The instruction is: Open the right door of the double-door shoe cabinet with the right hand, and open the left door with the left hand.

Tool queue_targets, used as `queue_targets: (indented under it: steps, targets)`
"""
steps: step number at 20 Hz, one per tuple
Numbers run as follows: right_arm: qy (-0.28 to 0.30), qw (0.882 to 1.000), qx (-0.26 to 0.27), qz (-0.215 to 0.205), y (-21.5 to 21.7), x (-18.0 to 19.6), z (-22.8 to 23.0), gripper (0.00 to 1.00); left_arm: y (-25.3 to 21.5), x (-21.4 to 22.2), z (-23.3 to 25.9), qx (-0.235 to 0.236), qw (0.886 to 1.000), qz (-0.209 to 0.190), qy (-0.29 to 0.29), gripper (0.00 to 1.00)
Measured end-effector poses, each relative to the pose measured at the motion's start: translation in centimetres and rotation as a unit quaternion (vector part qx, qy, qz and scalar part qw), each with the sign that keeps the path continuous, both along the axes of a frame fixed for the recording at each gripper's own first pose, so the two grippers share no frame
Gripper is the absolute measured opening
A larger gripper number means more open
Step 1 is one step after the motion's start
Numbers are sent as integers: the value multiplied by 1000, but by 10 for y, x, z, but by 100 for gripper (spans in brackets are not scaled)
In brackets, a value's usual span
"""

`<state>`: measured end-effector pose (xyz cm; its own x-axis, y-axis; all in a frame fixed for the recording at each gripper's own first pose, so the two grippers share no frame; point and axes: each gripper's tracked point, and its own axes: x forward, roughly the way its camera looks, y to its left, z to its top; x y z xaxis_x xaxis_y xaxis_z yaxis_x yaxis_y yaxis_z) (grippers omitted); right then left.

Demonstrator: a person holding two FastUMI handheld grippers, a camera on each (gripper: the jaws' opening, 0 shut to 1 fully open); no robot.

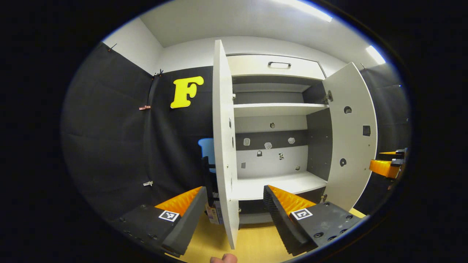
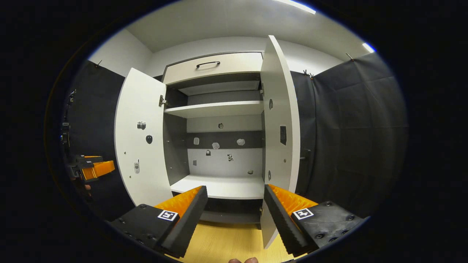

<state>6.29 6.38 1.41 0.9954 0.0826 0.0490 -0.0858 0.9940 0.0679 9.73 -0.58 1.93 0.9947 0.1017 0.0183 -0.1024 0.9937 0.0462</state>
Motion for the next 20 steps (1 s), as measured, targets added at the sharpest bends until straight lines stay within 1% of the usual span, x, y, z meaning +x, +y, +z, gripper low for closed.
queue_targets:
  steps: [5, 9, 13, 17, 20]
  targets:
    - [-12, 1000, -8, -9, -5, -4, 6, 98, -30, -3, -8, -21, 999, -24, -1, 95]
    - [-21, 1000, -7, -15, -8, -6, 10, 98, -43, -6, -7, -18, 999, -33, -9, 95]
    - [-28, 999, -6, -18, -8, -6, 13, 98, -48, -7, 1, -3, 999, -38, -21, 95]
    - [-28, 999, -7, -18, -8, -7, 13, 98, -57, -5, 2, -12, 998, -48, -23, 95]
    - [-27, 1000, -5, -16, -7, -7, 12, 98, -60, -4, 4, -10, 998, -51, -24, 95]
